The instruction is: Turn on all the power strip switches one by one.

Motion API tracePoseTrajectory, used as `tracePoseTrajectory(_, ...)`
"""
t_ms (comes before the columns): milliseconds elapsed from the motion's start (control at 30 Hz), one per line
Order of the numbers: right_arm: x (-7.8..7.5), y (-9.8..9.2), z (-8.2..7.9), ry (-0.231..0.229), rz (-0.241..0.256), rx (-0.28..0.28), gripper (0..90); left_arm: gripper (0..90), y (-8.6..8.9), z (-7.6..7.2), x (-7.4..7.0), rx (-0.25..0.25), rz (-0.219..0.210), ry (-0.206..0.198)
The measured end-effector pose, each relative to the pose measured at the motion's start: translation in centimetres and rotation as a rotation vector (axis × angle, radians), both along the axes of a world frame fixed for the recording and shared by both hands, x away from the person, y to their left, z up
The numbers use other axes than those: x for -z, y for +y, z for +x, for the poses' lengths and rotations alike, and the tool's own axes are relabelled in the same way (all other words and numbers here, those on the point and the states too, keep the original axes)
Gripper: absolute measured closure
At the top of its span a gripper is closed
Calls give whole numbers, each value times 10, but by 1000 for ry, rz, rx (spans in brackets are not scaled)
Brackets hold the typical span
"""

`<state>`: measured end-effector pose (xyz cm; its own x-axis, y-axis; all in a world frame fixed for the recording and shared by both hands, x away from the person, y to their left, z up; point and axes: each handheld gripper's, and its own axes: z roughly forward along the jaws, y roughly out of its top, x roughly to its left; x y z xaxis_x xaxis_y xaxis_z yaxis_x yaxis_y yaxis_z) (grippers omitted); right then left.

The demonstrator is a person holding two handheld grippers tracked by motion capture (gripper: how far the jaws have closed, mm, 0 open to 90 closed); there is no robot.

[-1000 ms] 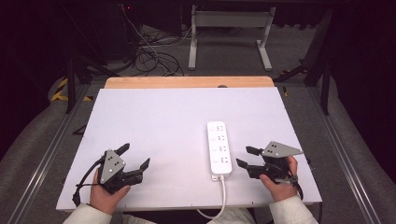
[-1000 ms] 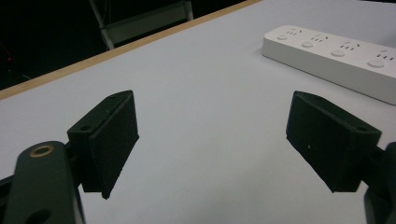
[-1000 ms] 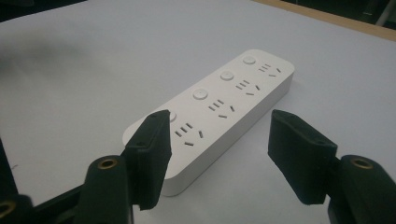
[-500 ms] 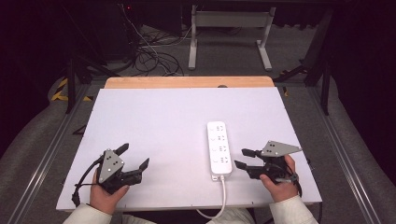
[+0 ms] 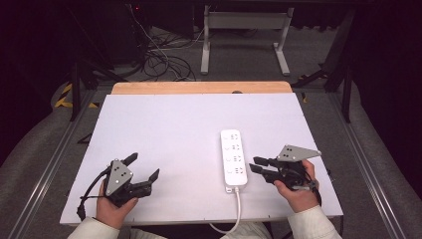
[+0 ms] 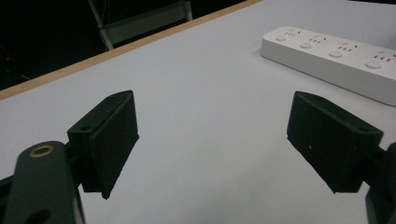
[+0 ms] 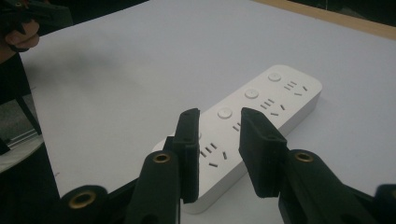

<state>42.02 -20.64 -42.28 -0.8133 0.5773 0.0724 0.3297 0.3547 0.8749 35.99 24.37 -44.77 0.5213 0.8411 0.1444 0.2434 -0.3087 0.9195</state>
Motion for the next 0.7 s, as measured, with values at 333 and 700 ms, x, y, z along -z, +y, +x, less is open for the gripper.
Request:
tracePoseTrajectory(333, -14, 17, 15, -3, -45, 40, 850, 169, -1, 1, 1, 3, 8, 8)
tracePoseTrajectory(700, -21, 27, 24, 0, -85, -5, 900, 169, -1, 1, 1, 4, 10, 10)
